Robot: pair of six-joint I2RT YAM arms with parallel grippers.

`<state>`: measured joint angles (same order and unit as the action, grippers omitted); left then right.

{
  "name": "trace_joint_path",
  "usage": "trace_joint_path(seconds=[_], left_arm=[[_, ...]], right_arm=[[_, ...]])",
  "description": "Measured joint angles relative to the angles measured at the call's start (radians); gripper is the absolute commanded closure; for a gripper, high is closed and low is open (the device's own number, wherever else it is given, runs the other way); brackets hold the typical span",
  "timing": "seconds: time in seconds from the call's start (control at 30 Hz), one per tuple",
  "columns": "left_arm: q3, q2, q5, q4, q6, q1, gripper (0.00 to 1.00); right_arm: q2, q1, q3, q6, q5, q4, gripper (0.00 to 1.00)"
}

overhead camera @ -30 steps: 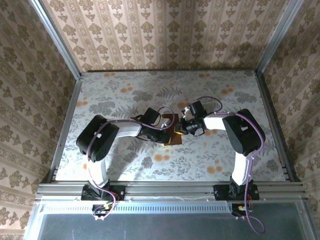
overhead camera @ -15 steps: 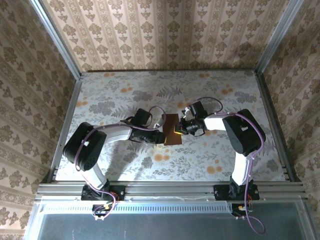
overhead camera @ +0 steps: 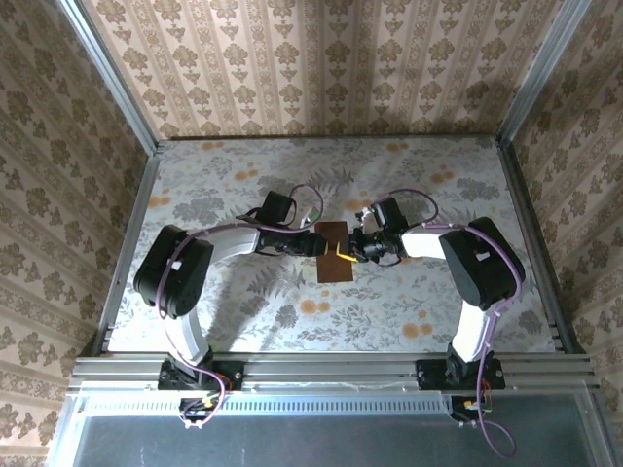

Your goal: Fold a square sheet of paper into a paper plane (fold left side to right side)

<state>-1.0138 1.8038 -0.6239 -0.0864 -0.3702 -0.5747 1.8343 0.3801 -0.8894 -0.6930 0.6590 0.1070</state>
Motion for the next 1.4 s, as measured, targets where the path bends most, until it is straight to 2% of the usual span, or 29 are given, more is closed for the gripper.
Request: trace_joint_path(seconds=[0.47, 0.6, 0.97, 1.07, 1.2, 1.4], left_arm=[[-0.029, 0.035, 0.052, -0.044, 0.032, 0.000, 0.54], [-0.030, 0.061, 0.050, -0.044, 0.032, 0.000, 0.60], [-0.039, 0.074, 0.039, -0.039, 0.034, 0.000, 0.88], [-0.039, 0.074, 0.035, -0.035, 0.034, 0.000, 0.93], [-0.024, 0.062, 0.035, -0.004, 0.032, 0.000, 0.97], [0.079, -0.044, 0.035, 0.107, 0.004, 0.000, 1.00]], right_arm=[[-0.086, -0.029, 0.068, 0.009, -0.002, -0.023, 0.71], [-0.107, -0.032, 0.069, 0.013, -0.002, -0.033, 0.70], [-0.132, -0.036, 0.069, 0.028, -0.005, -0.054, 0.70], [-0.132, -0.036, 0.069, 0.029, -0.005, -0.054, 0.69], [-0.132, -0.036, 0.069, 0.028, -0.004, -0.051, 0.64], [-0.132, -0.037, 0.082, 0.002, 0.005, -0.008, 0.49]])
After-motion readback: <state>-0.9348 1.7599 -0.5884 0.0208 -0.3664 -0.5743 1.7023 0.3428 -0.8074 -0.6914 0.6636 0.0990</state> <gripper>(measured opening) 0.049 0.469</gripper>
